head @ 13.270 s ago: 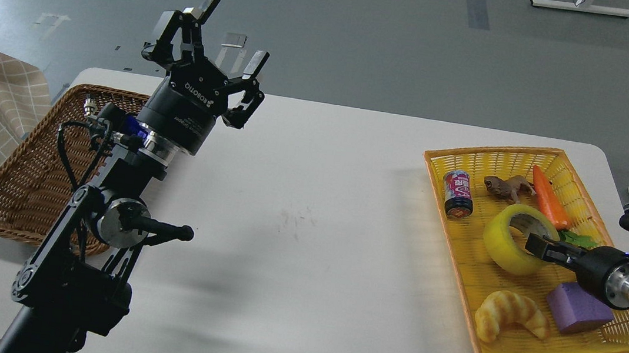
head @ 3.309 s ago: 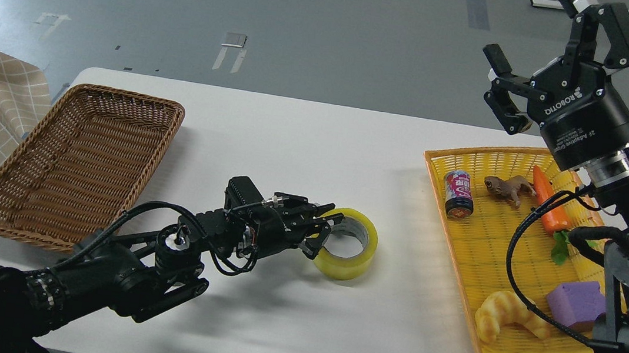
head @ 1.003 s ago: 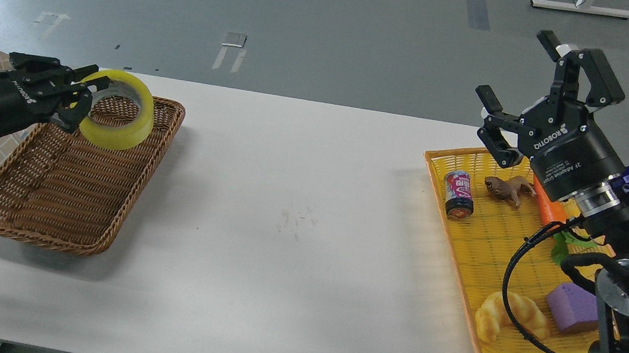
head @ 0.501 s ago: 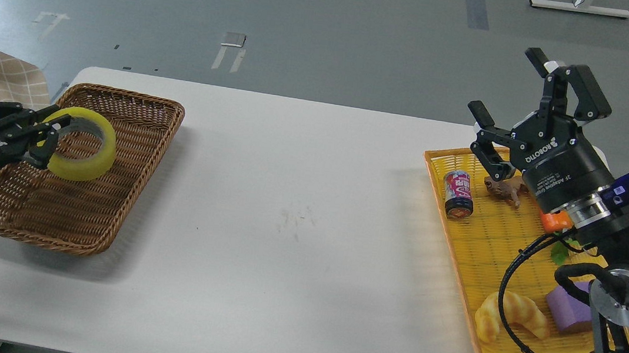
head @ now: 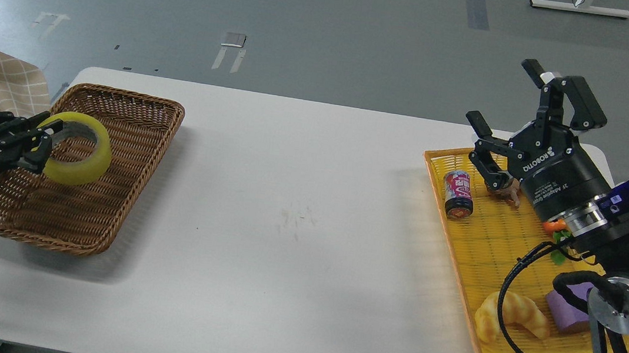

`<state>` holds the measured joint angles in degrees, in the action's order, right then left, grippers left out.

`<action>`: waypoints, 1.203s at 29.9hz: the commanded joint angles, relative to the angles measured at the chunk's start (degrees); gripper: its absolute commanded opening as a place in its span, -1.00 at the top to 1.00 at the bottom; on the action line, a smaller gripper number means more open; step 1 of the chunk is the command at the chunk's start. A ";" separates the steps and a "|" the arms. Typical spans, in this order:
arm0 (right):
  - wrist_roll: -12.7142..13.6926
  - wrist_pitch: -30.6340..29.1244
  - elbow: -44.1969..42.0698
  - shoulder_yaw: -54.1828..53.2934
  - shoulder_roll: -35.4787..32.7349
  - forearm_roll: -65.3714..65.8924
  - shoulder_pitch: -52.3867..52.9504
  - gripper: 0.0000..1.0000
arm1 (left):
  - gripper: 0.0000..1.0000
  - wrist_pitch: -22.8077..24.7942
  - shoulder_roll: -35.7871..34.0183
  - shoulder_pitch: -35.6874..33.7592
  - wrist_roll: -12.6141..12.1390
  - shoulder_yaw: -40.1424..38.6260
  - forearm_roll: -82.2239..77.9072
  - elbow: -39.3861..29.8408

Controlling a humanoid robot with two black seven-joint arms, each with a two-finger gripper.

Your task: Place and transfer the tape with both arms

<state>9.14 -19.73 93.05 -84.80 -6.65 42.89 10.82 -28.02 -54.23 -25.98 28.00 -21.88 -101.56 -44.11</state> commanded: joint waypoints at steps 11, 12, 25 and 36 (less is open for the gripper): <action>0.00 0.05 -0.33 -0.10 0.06 0.00 -0.81 -1.00 | -0.72 0.02 3.42 -0.21 0.00 -0.09 1.01 4.73; 0.00 0.05 -0.33 -0.01 0.06 0.00 -0.89 -1.00 | -0.79 0.02 3.43 -0.30 0.00 -0.18 1.27 4.73; 0.00 0.05 -0.51 -0.19 0.06 0.09 -0.72 -1.00 | -0.95 0.02 3.43 -5.21 0.00 -0.44 26.56 -4.48; 0.09 0.05 -0.51 -0.19 -2.31 1.50 0.07 -1.00 | -0.95 20.79 1.49 -21.72 -3.13 -1.41 52.32 -18.20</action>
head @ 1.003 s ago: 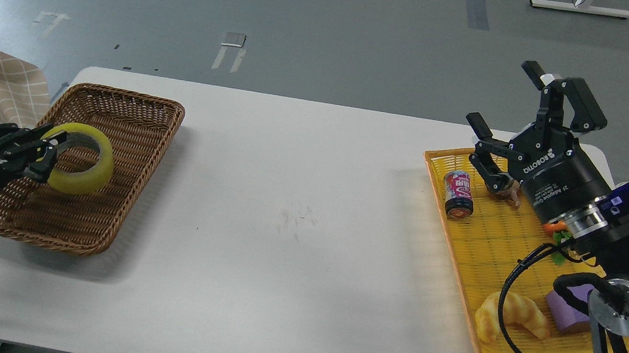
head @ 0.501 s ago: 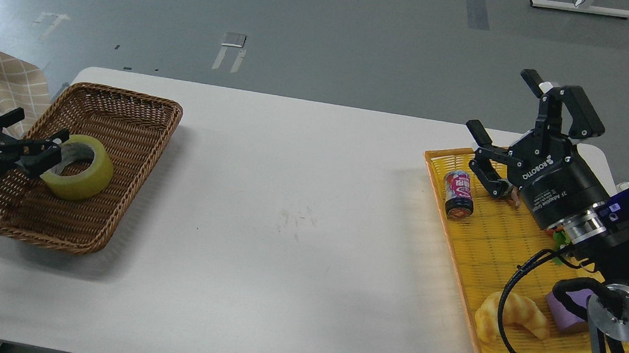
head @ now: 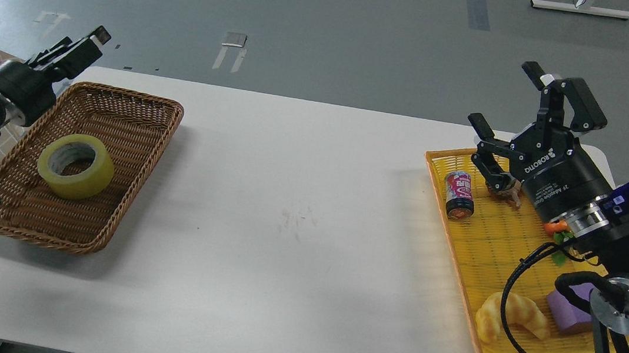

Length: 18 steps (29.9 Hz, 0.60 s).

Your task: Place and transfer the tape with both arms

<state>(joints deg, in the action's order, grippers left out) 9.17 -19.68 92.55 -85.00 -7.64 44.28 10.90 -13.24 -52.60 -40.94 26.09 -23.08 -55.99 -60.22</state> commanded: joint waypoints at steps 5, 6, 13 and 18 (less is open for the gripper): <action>0.06 0.00 -0.09 -0.07 -1.85 0.19 1.05 -1.00 | -0.95 14.38 1.88 -12.67 -2.36 -1.88 14.49 -7.00; 0.15 0.00 -0.17 -0.07 -1.94 0.19 1.40 -1.00 | -0.95 15.60 2.50 -12.67 -2.62 -3.02 16.68 -9.36; 0.15 0.44 -0.61 -0.16 -3.34 3.18 3.51 -1.00 | -0.95 20.34 9.43 -9.34 -7.53 -15.92 37.51 -14.66; -0.11 0.88 -1.49 -0.43 -3.35 3.00 5.97 -1.00 | -0.95 28.17 13.21 -3.55 -7.63 -24.71 38.32 -16.67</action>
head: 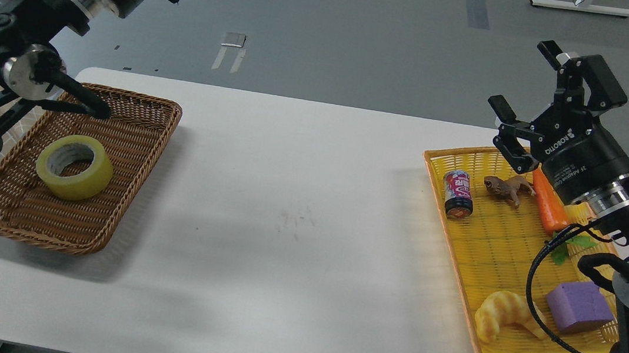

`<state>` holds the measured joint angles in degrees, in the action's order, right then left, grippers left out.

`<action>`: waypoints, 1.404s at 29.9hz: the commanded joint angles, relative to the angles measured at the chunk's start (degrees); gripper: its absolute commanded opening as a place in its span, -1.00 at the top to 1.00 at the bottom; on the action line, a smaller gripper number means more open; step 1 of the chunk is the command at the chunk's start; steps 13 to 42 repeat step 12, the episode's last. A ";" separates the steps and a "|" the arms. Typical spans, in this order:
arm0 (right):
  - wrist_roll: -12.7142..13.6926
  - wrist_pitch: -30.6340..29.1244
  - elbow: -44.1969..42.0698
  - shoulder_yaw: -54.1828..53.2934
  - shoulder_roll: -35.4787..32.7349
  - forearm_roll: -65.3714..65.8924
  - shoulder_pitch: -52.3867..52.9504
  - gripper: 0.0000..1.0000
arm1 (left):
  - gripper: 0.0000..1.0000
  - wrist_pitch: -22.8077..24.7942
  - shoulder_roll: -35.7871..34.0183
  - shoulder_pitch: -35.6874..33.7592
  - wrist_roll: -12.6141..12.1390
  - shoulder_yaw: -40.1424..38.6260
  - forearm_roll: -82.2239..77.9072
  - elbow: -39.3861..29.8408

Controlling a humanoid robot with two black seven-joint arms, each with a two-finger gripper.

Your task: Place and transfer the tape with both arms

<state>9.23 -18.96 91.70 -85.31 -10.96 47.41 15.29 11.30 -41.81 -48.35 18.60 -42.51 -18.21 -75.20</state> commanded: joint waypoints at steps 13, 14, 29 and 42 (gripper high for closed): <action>-0.79 0.06 -0.64 -3.81 8.32 -0.83 5.63 -1.00 | -0.96 6.27 14.11 21.36 -1.90 -24.02 -1.21 -10.66; -0.79 0.06 -0.64 -3.81 8.32 -0.83 5.63 -1.00 | -0.96 6.27 14.11 21.36 -1.90 -24.02 -1.21 -10.66; -0.79 0.06 -0.64 -3.81 8.32 -0.83 5.63 -1.00 | -0.96 6.27 14.11 21.36 -1.90 -24.02 -1.21 -10.66; -0.79 0.06 -0.64 -3.81 8.32 -0.83 5.63 -1.00 | -0.96 6.27 14.11 21.36 -1.90 -24.02 -1.21 -10.66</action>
